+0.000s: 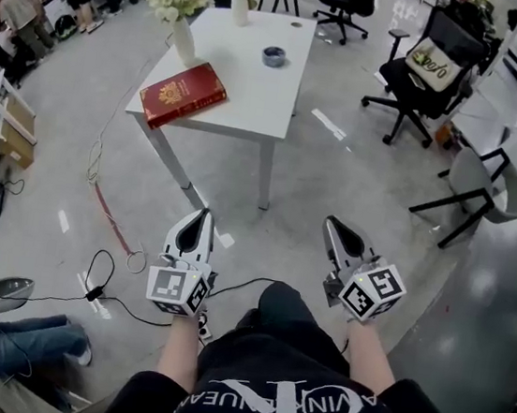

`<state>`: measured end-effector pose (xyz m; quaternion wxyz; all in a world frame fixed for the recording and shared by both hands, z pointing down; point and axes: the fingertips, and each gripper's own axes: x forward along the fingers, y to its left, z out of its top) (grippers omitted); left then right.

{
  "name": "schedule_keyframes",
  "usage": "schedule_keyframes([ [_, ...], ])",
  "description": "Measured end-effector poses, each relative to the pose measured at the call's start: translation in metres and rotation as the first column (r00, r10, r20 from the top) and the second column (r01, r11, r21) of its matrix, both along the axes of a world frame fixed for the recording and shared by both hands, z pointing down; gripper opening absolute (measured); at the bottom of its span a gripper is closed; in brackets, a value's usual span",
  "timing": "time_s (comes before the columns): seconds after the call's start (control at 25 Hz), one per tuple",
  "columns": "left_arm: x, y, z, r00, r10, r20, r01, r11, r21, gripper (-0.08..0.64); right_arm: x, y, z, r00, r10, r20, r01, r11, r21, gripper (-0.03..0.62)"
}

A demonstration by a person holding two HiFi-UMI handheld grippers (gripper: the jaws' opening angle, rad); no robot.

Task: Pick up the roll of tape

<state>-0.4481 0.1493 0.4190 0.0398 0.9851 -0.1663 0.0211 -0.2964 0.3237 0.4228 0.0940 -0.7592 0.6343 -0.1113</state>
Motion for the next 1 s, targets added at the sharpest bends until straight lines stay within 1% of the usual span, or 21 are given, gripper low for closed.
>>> schedule_keyframes([
  [0.12, 0.011, 0.002, 0.004, 1.000, 0.021, 0.007, -0.021, 1.000, -0.015, -0.002, 0.014, 0.009, 0.002, 0.998, 0.049, 0.024, -0.050, 0.999, 0.006, 0.009],
  [0.2, 0.021, 0.000, 0.008, 0.999, 0.034, 0.018, -0.033, 0.999, -0.024, -0.002, 0.027, 0.010, 0.006, 0.996, 0.075, 0.054, -0.076, 0.997, 0.015, 0.048],
  [0.28, 0.032, -0.008, 0.012, 0.999, 0.038, 0.027, -0.037, 0.999, -0.029, -0.002, 0.040, 0.003, 0.009, 0.995, 0.077, 0.068, -0.078, 0.997, 0.017, 0.133],
  [0.32, 0.038, -0.013, 0.013, 0.999, 0.037, 0.031, -0.036, 0.999, -0.029, -0.002, 0.047, -0.002, 0.010, 0.995, 0.074, 0.070, -0.075, 0.997, 0.015, 0.154],
  [0.48, 0.065, -0.038, 0.013, 0.998, 0.020, 0.054, -0.019, 1.000, -0.013, -0.001, 0.083, -0.028, 0.016, 0.994, 0.063, 0.089, -0.064, 0.998, 0.010, 0.167],
  [0.56, 0.082, -0.055, 0.010, 0.999, -0.001, 0.051, 0.002, 1.000, -0.019, -0.002, 0.104, -0.043, 0.015, 0.994, 0.051, 0.098, -0.054, 0.998, 0.019, 0.170],
  [0.72, 0.130, -0.083, 0.003, 0.999, -0.020, 0.044, 0.021, 1.000, -0.022, -0.002, 0.152, -0.074, 0.008, 0.997, 0.019, 0.079, -0.020, 1.000, 0.022, 0.175],
  [0.88, 0.176, -0.104, -0.003, 0.998, -0.037, 0.042, 0.038, 0.999, -0.016, -0.002, 0.201, -0.095, 0.012, 0.994, 0.009, 0.111, -0.012, 1.000, 0.026, 0.176],
  [1.0, 0.208, -0.119, -0.008, 0.998, -0.056, 0.033, 0.057, 0.998, -0.021, -0.002, 0.230, -0.110, 0.007, 0.994, -0.020, 0.108, 0.017, 1.000, 0.027, 0.178],
])
